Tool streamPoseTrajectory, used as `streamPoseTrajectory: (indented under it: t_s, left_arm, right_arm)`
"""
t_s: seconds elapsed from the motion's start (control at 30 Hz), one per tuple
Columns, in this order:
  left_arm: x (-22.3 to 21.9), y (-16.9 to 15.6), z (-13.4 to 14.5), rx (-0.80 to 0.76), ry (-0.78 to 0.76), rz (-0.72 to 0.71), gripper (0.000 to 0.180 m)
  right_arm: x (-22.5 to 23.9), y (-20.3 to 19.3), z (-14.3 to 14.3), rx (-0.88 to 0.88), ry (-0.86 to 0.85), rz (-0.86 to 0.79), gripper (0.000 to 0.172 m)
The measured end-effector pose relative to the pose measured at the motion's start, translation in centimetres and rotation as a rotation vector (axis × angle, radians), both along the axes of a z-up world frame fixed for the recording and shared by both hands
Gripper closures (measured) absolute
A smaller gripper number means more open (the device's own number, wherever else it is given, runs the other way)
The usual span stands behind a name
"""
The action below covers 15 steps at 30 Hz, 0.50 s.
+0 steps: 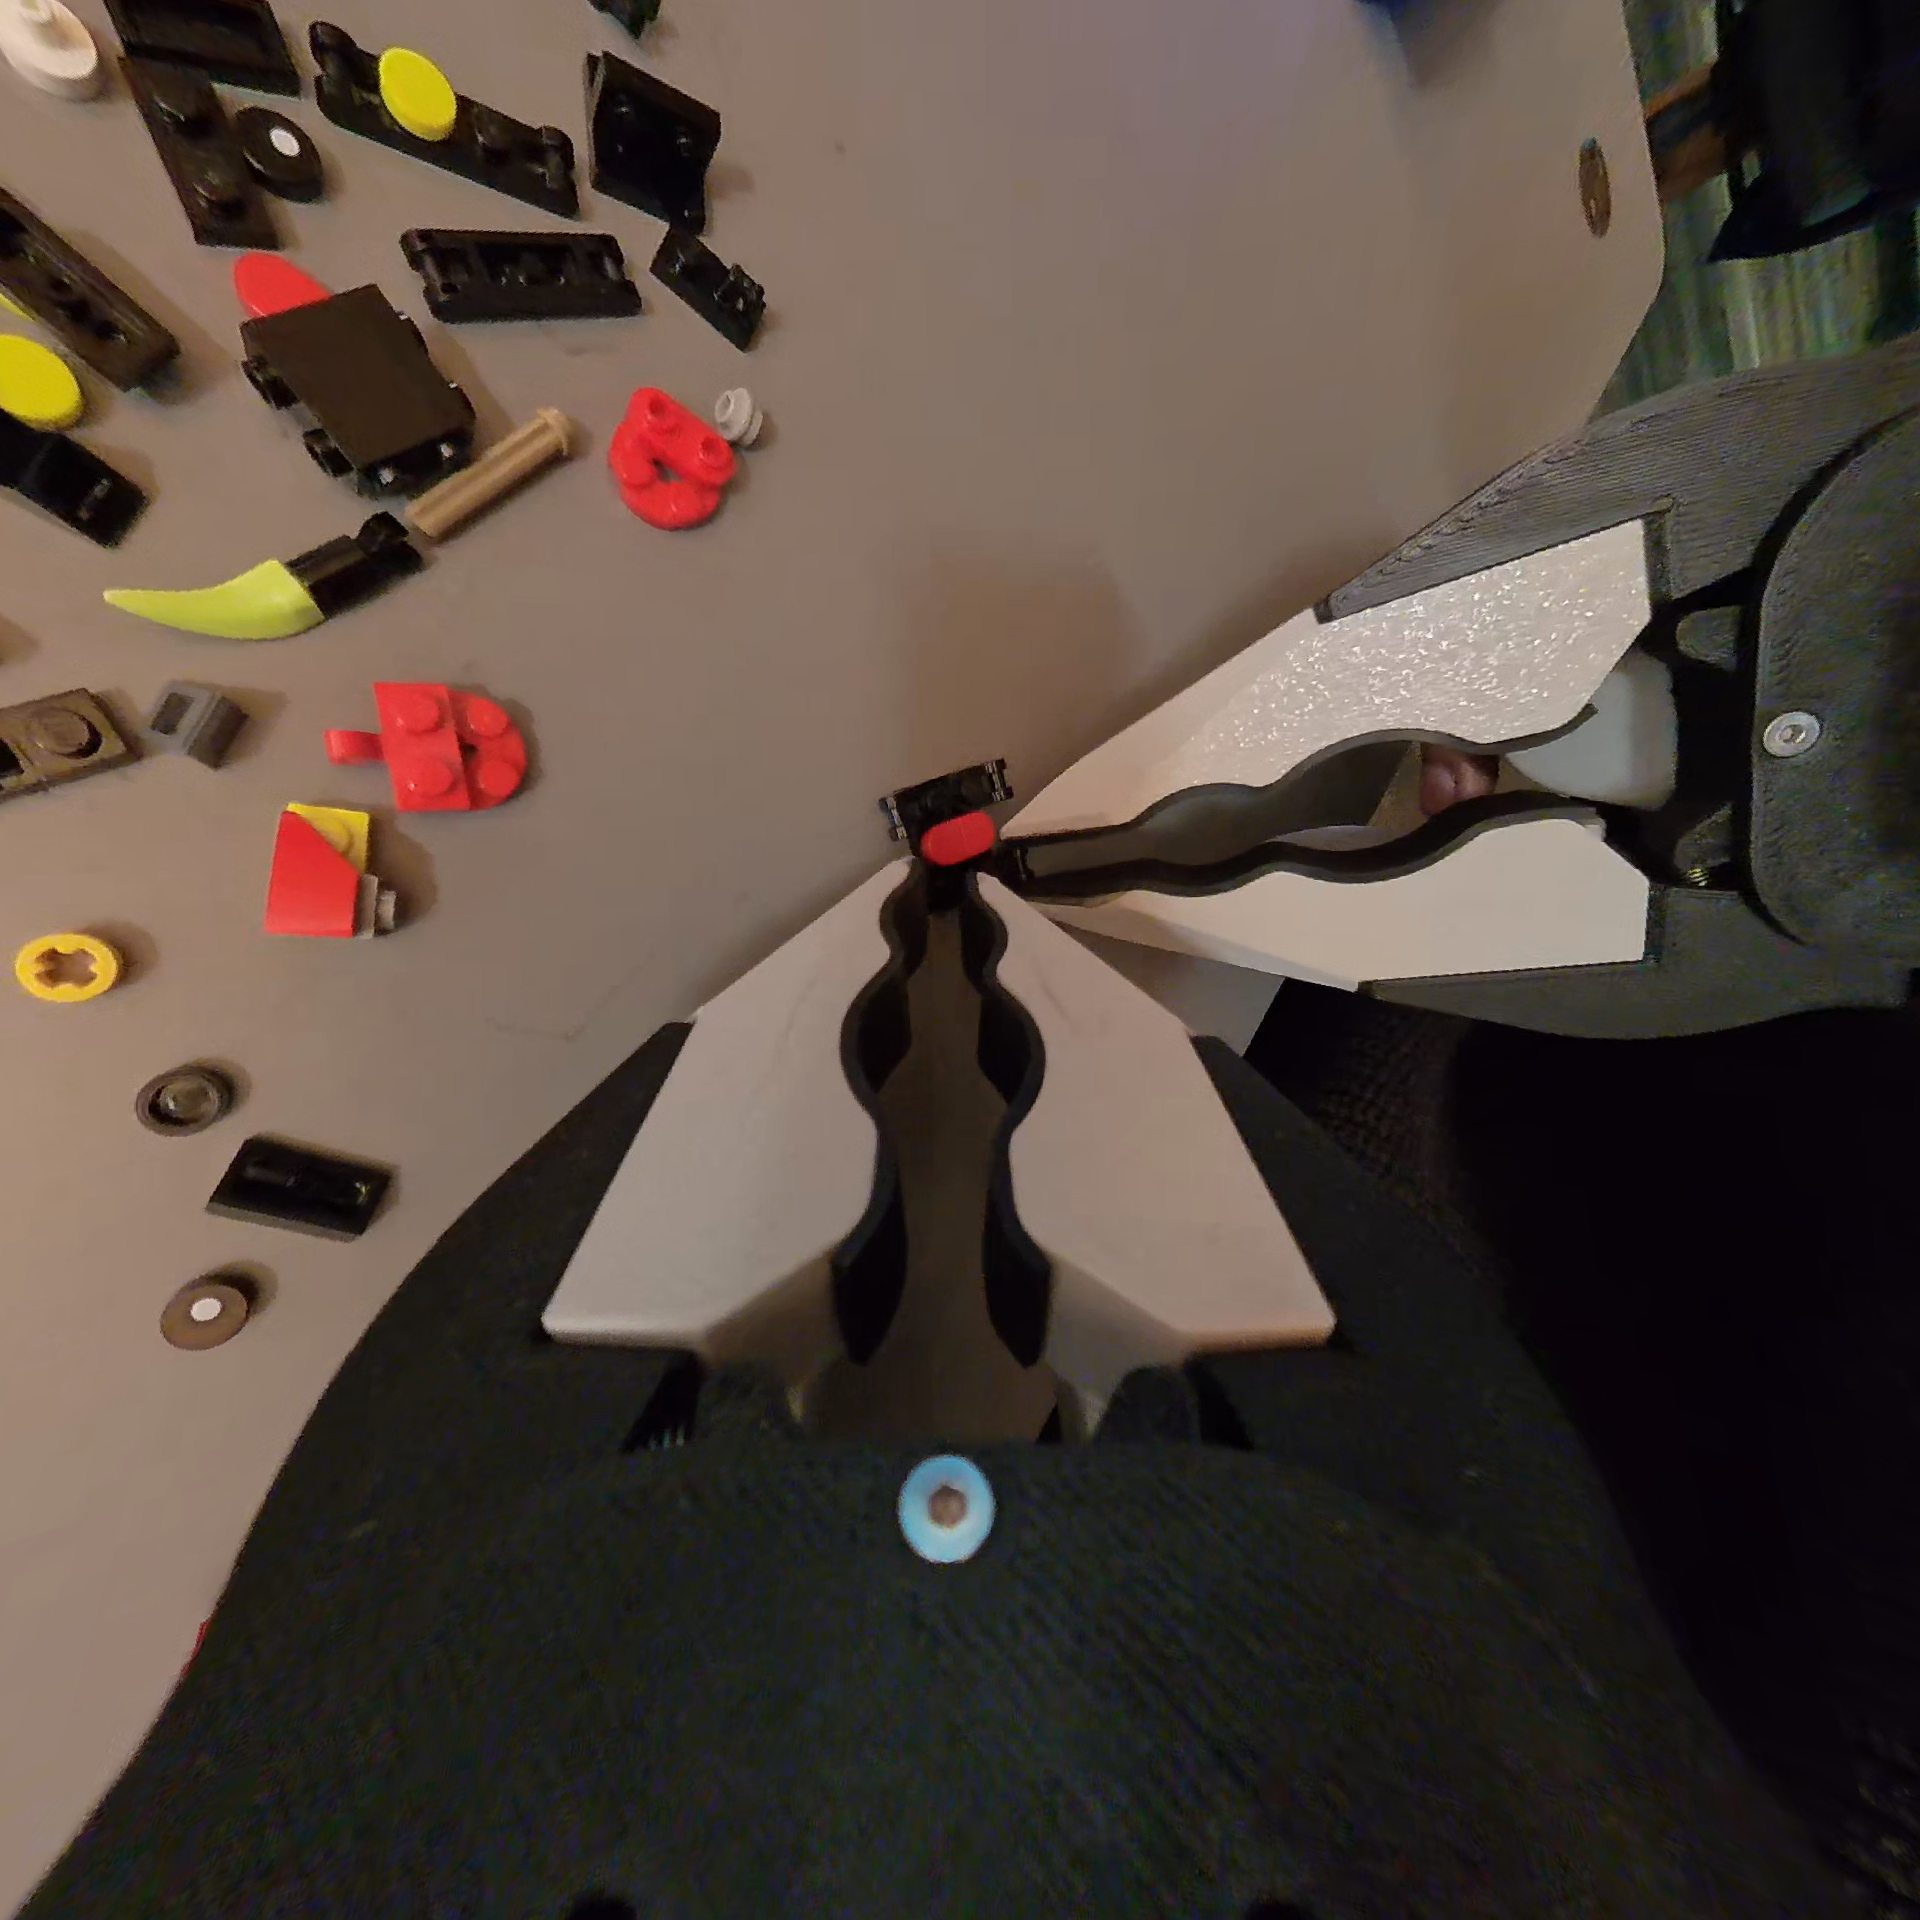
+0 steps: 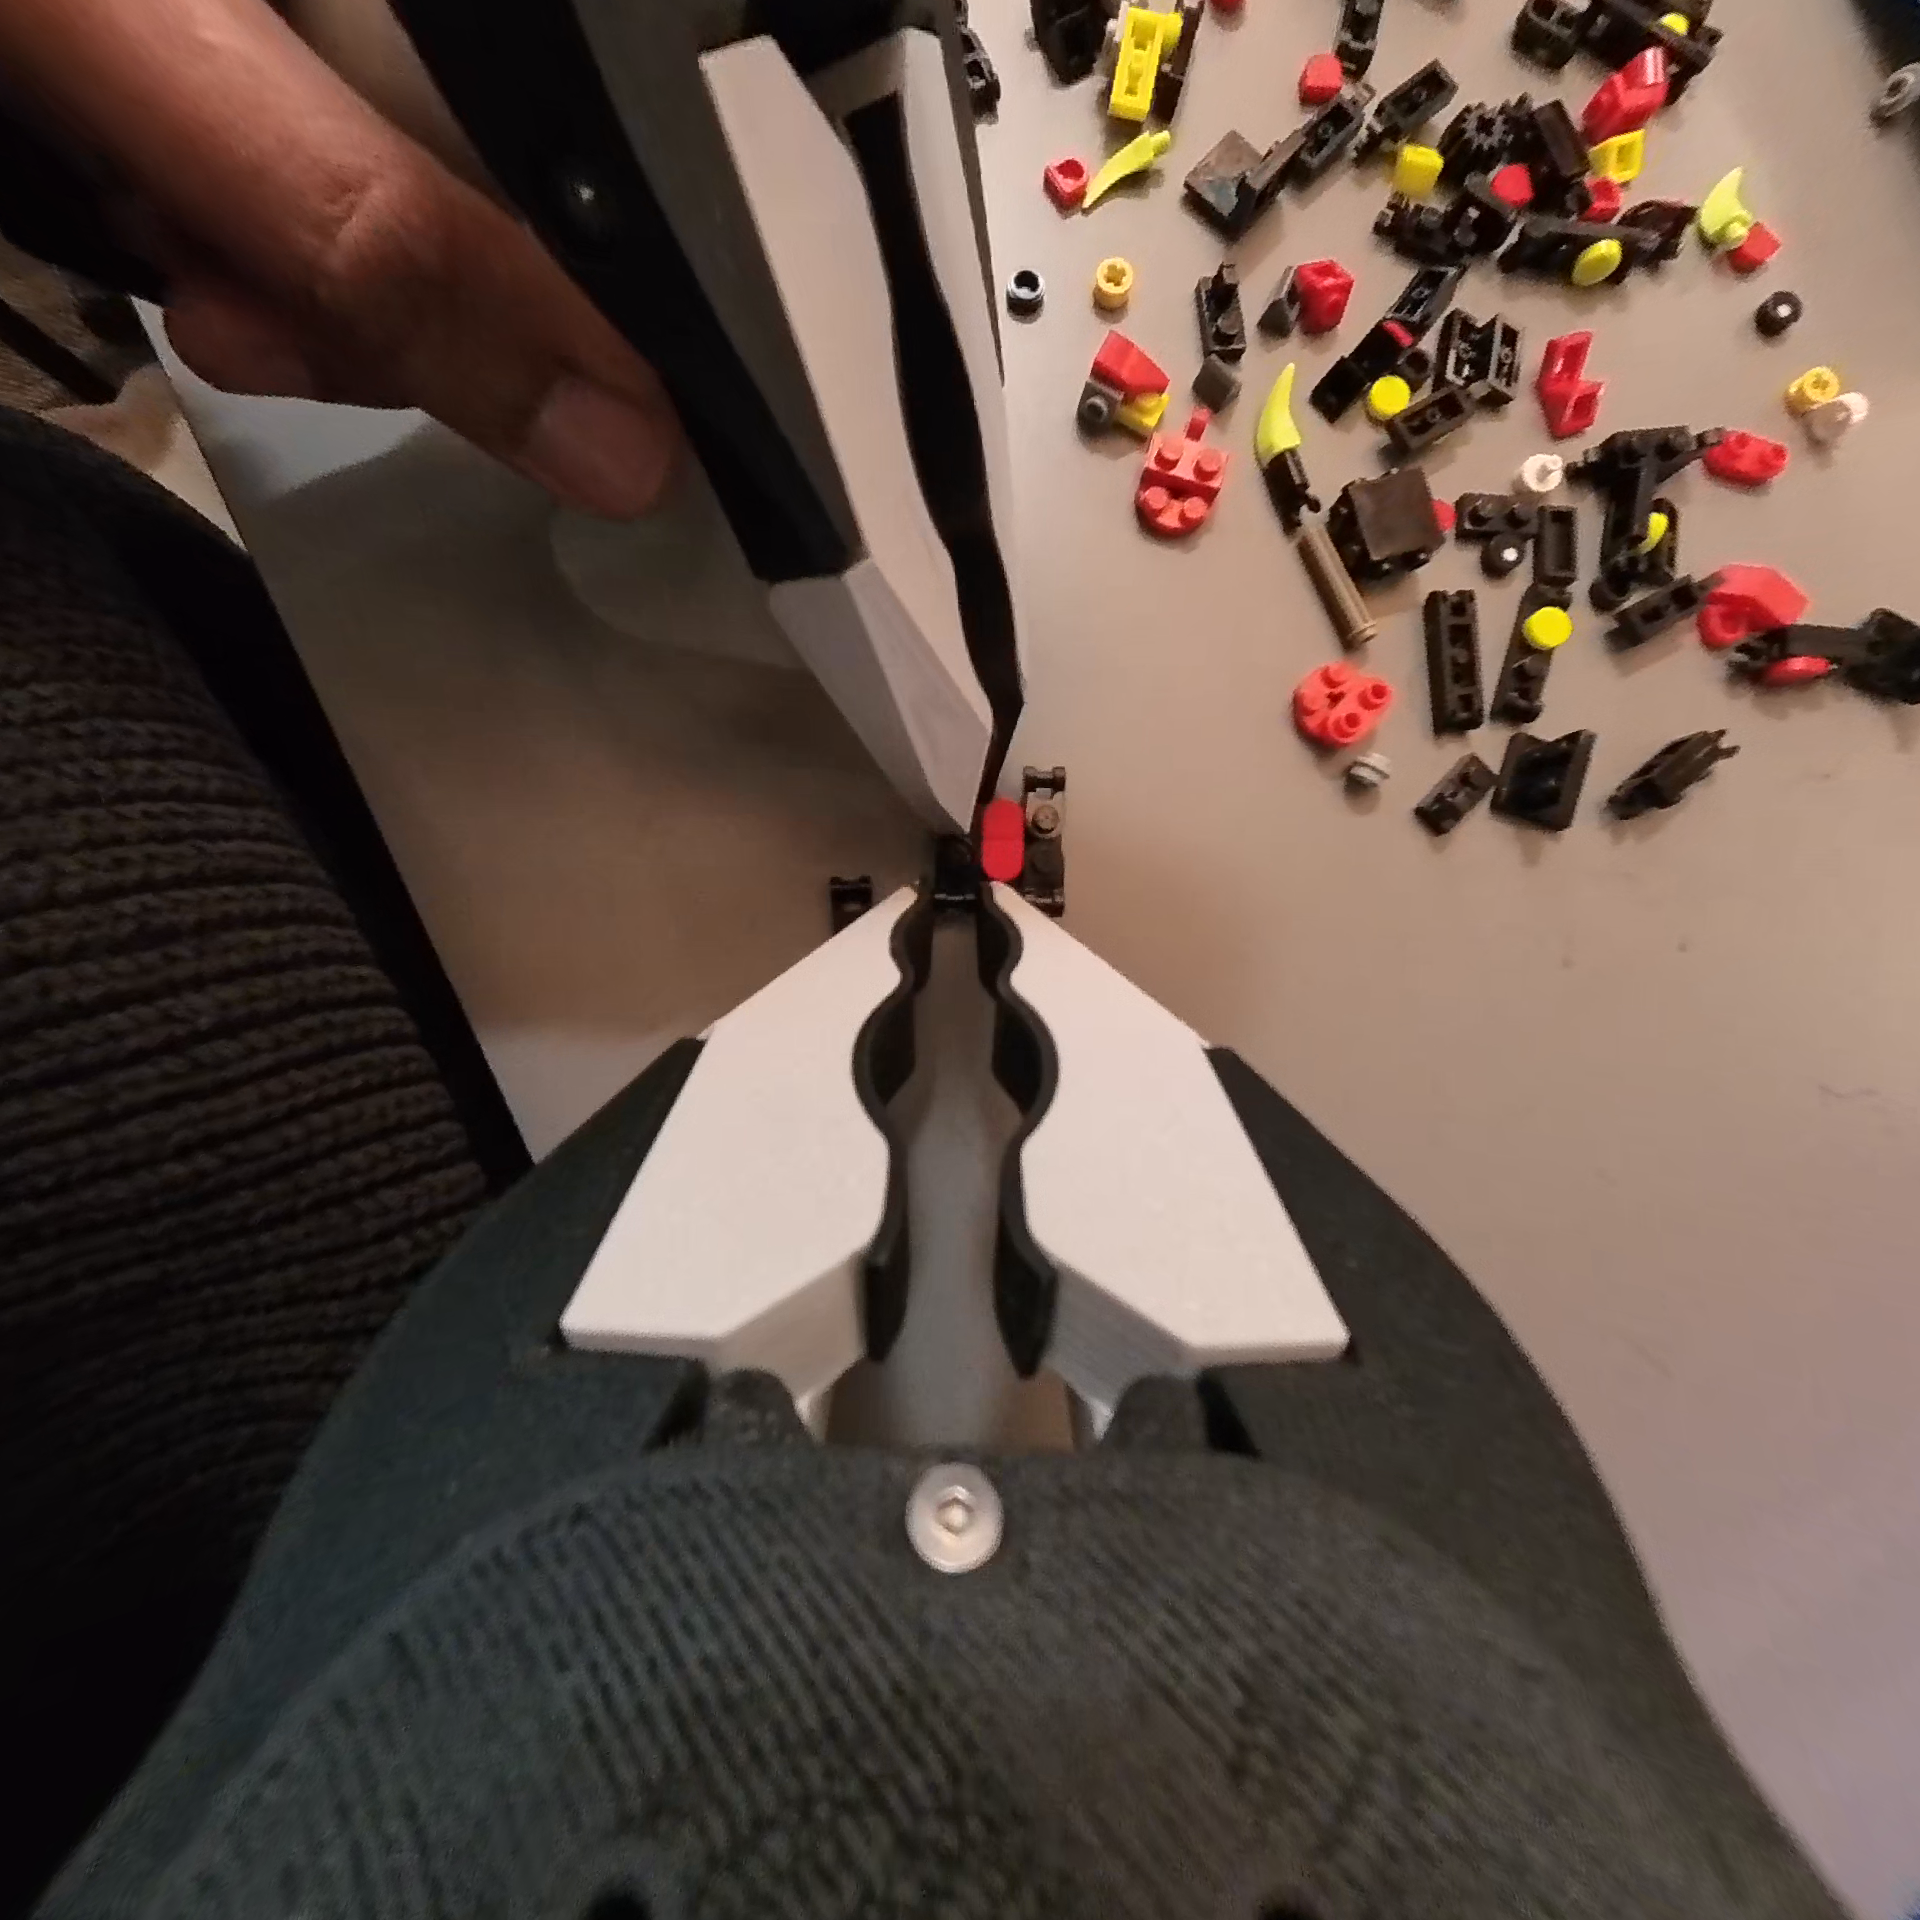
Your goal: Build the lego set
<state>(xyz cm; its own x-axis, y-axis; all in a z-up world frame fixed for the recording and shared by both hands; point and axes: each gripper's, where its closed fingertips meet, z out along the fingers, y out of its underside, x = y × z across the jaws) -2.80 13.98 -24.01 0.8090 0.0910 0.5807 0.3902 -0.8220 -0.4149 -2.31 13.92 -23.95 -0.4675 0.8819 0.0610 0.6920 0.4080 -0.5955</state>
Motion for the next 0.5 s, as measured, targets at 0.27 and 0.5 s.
streamPoseTrajectory:
  t_s: [0.27,0.5]
  left_arm:
    - [0.05,0.03,0.34,0.006,-0.018,0.003,0.172]
    - [0.23,0.13,0.53,0.017,-0.031,0.002,0.161]
  right_arm:
    - [0.05,0.3,-0.06,0.025,-0.017,-0.008,0.165]
    - [-0.11,0.12,0.32,0.034,0.0,0.004,0.165]
